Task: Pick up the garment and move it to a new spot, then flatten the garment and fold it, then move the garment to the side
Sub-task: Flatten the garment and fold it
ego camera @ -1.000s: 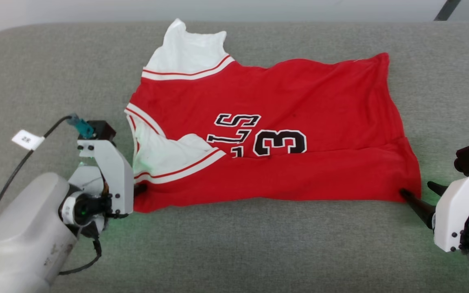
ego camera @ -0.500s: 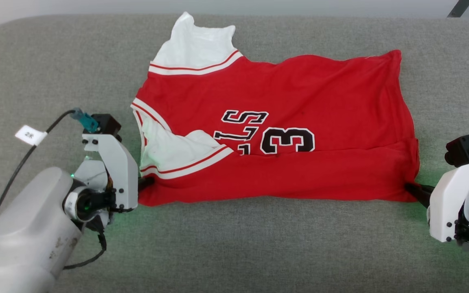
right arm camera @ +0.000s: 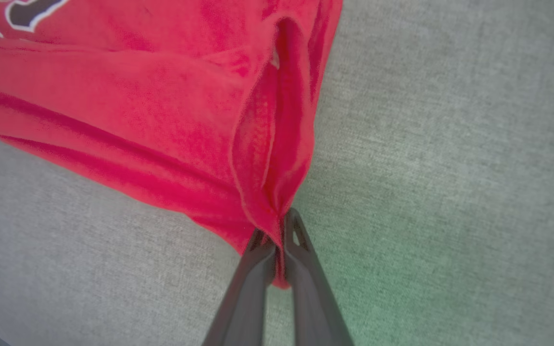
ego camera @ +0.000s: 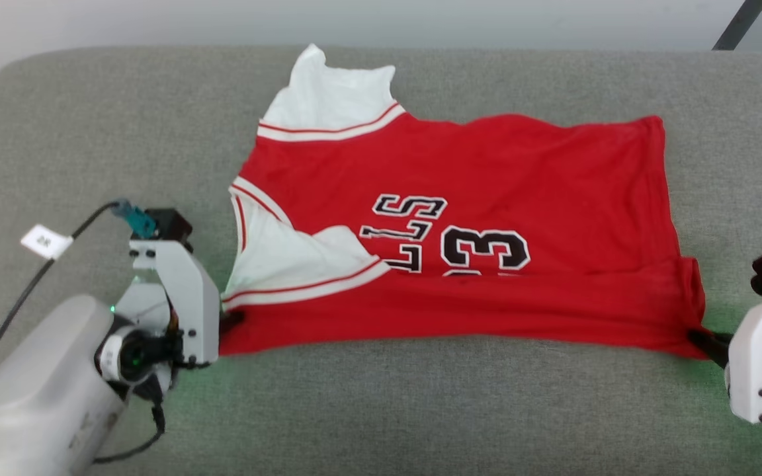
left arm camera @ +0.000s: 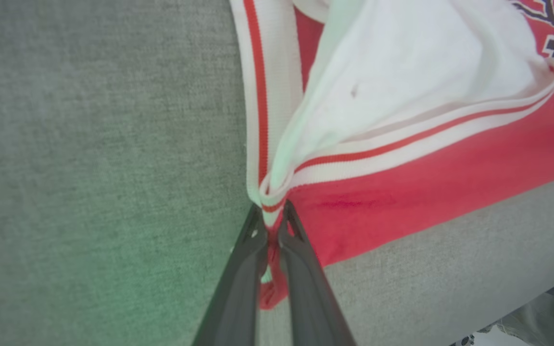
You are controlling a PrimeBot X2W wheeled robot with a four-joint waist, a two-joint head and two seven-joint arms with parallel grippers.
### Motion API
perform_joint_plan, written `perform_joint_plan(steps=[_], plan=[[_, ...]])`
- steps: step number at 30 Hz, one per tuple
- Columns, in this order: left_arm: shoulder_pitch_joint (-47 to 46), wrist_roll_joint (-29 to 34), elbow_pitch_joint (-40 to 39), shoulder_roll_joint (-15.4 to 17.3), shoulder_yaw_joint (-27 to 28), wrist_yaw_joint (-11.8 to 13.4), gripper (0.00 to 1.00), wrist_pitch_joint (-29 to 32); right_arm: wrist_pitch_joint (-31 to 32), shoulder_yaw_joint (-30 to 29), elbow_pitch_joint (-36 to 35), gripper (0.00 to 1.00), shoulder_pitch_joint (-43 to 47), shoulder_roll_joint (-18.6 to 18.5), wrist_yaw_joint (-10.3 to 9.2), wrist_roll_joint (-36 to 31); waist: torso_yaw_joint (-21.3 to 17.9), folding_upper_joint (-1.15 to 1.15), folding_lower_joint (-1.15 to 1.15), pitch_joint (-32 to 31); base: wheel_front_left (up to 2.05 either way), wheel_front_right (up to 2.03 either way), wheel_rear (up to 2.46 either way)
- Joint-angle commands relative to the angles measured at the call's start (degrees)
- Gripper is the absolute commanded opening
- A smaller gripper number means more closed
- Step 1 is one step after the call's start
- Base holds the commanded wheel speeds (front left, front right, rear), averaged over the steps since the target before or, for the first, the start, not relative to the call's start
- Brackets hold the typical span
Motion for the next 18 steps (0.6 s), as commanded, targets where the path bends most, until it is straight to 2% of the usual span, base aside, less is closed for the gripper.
perform_joint_plan(steps=[1, 11, 16, 17, 18], plan=[[2.2, -0.4, -1.04, 1.15, -0.11, 1.1, 0.0, 0.47, 0.72, -1.26, -1.01, 0.0, 2.24, -0.76, -0.1, 0.12, 0.02, 0.0, 0.0, -0.58, 0.0, 0.0, 0.0], [9.78, -1.74, -10.28, 4.71, -0.14, 6.08, 0.0, 1.47, 3.68, -6.56, -5.85, 0.0, 10.6, 0.29, -0.1, -0.58, 0.24, 0.0, 0.0, -1.59, 0.0, 0.0, 0.0], [12.03, -2.05, -13.9, 5.74, -0.18, 7.61, 0.0, 1.39, 4.63, -8.26, -7.51, 0.0, 13.0, 1.84, -0.1, -1.53, 0.44, 0.0, 0.0, -1.81, 0.0, 0.0, 0.0], [12.19, -1.97, -14.38, 5.85, -0.01, 7.94, 0.08, 1.07, 4.89, -8.45, -7.76, 0.0, 13.31, 2.15, -0.1, -1.68, 0.45, 0.0, 0.0, -1.87, 0.0, 0.0, 0.0], [12.22, -1.55, -14.83, 6.02, 0.07, 7.96, 0.29, 0.67, 4.89, -8.56, -7.97, 0.0, 13.52, 2.4, -0.1, -1.74, 0.45, 0.0, 0.0, -1.93, 0.0, 0.0, 0.0]])
